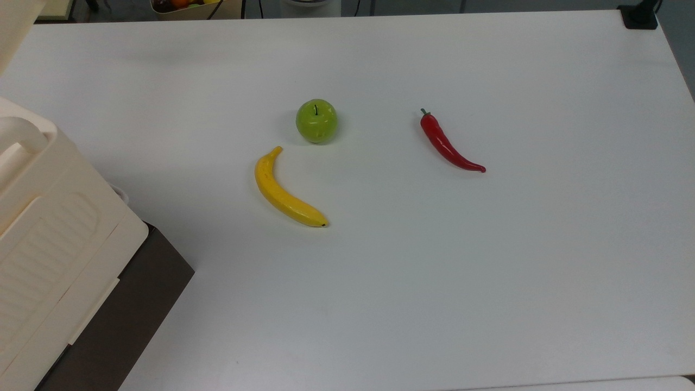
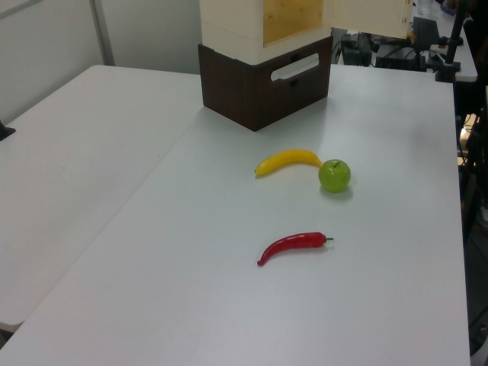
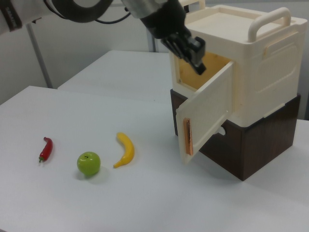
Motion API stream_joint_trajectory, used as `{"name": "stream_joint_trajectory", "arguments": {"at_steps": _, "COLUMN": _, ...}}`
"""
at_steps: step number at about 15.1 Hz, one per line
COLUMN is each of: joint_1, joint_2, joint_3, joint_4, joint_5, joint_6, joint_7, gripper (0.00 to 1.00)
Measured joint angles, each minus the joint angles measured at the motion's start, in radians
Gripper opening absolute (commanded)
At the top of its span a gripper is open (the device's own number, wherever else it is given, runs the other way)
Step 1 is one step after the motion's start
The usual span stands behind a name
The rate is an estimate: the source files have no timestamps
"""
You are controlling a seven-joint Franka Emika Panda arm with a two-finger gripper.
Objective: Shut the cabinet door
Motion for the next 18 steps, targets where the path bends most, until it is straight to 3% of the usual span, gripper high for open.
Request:
{"name": "stream_joint_trajectory", "arguments": {"at_steps": 7, "joint_1": -0.093, "joint_2": 0.029, "joint_3": -0.002, "joint_4": -0.008, "joint_5": 0.036, "joint_6": 0.042, "joint_7": -0.027, "gripper": 0.0}}
{"name": "stream_joint_trajectory", "arguments": {"at_steps": 11, "joint_1": -0.093, "joint_2": 0.055, "joint_3": -0.002, "joint_4": -0.032, "joint_5": 0.053, "joint_6": 0.042, "joint_7": -0.044, "gripper": 0.0}}
{"name": "stream_joint_trajectory", "arguments": {"at_steps": 18, "joint_1": -0.066, "joint_2": 0.061, "joint_3": 0.025, "joint_4": -0.037, "joint_5": 0.18, "joint_6": 0.042, "joint_7": -0.049, "gripper": 0.0}}
